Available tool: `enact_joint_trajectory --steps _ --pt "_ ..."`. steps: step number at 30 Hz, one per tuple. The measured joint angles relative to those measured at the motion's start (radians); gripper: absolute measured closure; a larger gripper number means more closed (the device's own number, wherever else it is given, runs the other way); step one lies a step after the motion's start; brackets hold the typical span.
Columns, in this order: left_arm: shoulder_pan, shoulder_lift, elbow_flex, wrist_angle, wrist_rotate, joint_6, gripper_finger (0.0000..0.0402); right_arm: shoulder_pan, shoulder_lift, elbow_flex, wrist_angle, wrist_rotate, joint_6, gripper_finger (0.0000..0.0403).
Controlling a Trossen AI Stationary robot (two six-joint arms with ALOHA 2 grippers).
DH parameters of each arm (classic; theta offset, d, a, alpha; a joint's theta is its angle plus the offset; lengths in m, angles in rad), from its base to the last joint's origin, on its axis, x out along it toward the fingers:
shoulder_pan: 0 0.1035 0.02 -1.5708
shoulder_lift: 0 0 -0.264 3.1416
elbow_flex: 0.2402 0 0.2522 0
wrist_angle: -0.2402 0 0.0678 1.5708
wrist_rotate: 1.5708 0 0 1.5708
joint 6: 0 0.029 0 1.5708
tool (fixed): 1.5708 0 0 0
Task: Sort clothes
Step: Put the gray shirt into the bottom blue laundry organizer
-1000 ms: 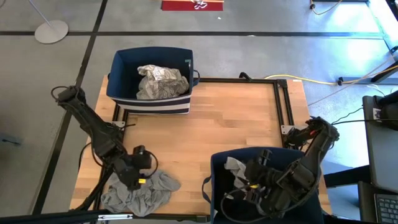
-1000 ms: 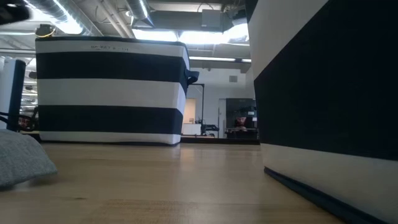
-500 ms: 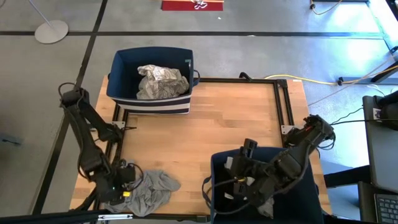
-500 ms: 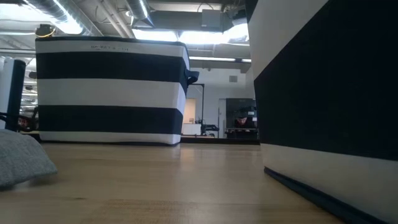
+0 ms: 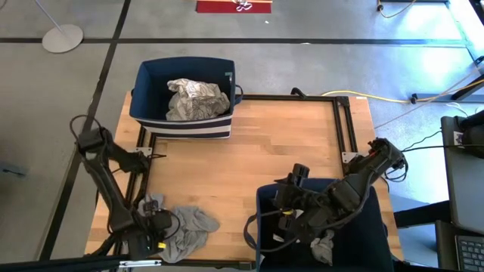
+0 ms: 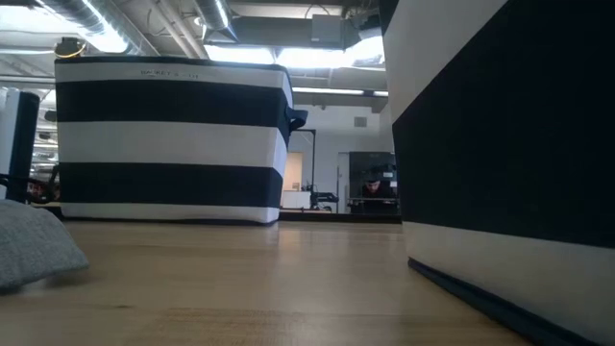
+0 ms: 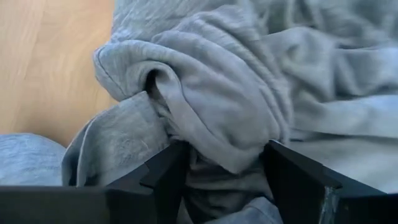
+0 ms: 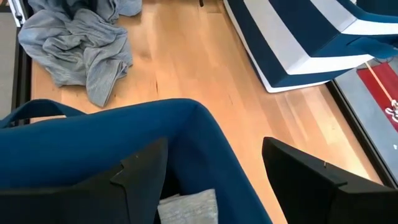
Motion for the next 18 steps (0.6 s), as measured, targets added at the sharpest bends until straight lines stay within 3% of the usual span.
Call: enact_joint_trajectory --steps 10,13,18 --pt "0.012 0.146 0.007 0.004 -0.042 0.051 0.0213 0.000 0.000 0.000 0.008 -0.015 0.000 0.0139" --pt "0.014 0.155 0.007 0.004 -0.048 0.078 0.0247 0.000 0.000 0.000 0.008 -0.015 0.000 0.0139" --pt "0.031 0.156 0.006 0.007 -0.045 0.141 0.0341 0.000 0.000 0.000 0.031 -0.015 0.000 0.0139"
